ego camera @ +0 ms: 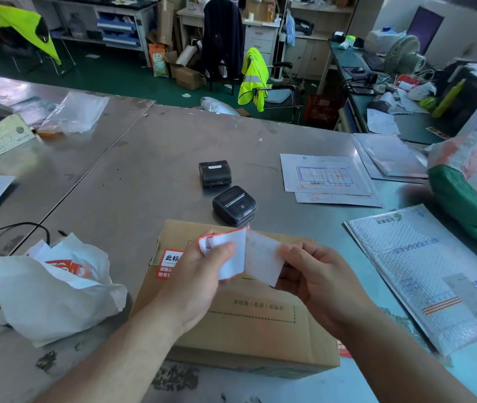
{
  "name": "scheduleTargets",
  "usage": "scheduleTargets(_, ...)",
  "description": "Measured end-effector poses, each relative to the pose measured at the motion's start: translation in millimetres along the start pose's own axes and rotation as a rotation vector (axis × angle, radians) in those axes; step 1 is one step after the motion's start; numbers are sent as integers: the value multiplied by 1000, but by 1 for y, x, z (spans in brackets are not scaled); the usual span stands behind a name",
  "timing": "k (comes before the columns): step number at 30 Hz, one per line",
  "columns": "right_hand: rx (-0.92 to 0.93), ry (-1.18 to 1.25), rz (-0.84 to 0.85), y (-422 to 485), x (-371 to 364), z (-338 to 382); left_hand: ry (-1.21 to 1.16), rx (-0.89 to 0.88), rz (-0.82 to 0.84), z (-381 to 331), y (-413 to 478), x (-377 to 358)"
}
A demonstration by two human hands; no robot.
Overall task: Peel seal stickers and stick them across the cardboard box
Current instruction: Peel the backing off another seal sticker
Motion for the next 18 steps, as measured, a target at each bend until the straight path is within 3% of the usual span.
scheduleTargets(12, -21, 52, -87, 4, 6, 9, -181, -23, -293, -14, 14, 67)
scheduleTargets(18, -24, 46, -121, 4, -6, 9, -198, -57, -260, -15, 8, 80)
Point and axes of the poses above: each hand's wrist, its own y-axis towards the middle knuckle, its own x-axis out of the back of the hand, z = x × y, the point moved 8 cm from there along y, towards the middle knuckle, and after that the axes turned 11 degrees about -z, right-handed, at the moved point
